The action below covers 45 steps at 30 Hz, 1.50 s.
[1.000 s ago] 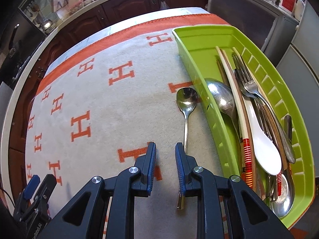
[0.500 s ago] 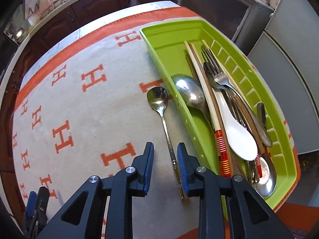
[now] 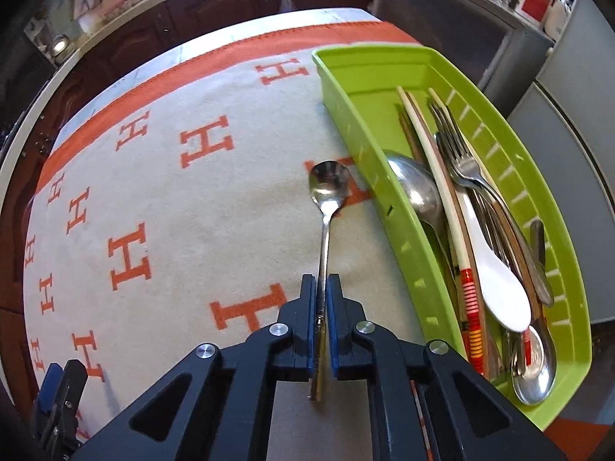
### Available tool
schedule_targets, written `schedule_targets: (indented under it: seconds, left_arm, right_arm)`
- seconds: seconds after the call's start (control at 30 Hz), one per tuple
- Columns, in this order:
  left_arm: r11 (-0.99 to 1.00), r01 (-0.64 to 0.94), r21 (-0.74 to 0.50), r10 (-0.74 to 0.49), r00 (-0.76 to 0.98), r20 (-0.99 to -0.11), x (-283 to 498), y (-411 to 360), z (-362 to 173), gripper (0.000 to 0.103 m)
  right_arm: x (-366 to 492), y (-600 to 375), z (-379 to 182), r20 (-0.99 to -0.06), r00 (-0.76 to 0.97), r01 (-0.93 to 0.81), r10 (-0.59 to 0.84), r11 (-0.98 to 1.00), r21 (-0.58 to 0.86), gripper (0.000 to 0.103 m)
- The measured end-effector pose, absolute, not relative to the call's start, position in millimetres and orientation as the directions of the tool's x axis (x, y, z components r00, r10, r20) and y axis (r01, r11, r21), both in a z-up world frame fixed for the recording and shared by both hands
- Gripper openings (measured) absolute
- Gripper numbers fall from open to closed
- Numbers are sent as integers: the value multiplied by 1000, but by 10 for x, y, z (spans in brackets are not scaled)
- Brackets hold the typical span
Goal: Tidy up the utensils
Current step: 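Grasp the small silver spoon on the blanket with the right tool, then carry the small spoon into the green tray with the right tool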
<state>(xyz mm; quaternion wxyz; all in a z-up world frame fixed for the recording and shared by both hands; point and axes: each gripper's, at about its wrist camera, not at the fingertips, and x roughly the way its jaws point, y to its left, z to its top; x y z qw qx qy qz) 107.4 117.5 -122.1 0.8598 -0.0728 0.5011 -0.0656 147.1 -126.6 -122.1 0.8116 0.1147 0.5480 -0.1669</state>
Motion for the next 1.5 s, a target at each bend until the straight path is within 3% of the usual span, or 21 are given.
schedule_targets:
  seconds: [0.4,0.53,0.67,0.87,1.17,1.27,1.33,1.5]
  left_arm:
    - [990,76,-120,-142,518,-843,950,888,-941,82]
    - [988,95,-123,-155,519,-841,928,669,-813,94]
    - [987,122,-109,-158,534,-830,938,392,-680,102]
    - [979,183,-93,-177,528,-830,1011,-153,-561,102]
    - [959,283,-33,-185,530,-828,1050,-1012,-499,102]
    - [956,292,12,-149,521,-841,1048,-1201,-542,102]
    - [958,285,25,-132,518,-845,1033,-1248,-551,102]
    - [963,267,30,-119,525,-843,976,-1218,-522,102]
  right_arm:
    - [1124,-1442,-885,-872,484,309,78,917,253,4]
    - [957,-1585,-710,-837,532,276,127,909,313,4]
    - [756,-1813,-546,-808,574,258,129,909,328,4]
    - [591,-2248,-459,-800,586,245,131,912,329,4]
    - [567,-2707,-534,-840,542,213,-9,969,127,5]
    - [531,-2836,-590,-832,555,238,-11,960,146,11]
    - [512,-2917,-601,-821,571,256,13,947,194,24]
    - [520,-2989,-583,-796,605,276,23,931,237,25]
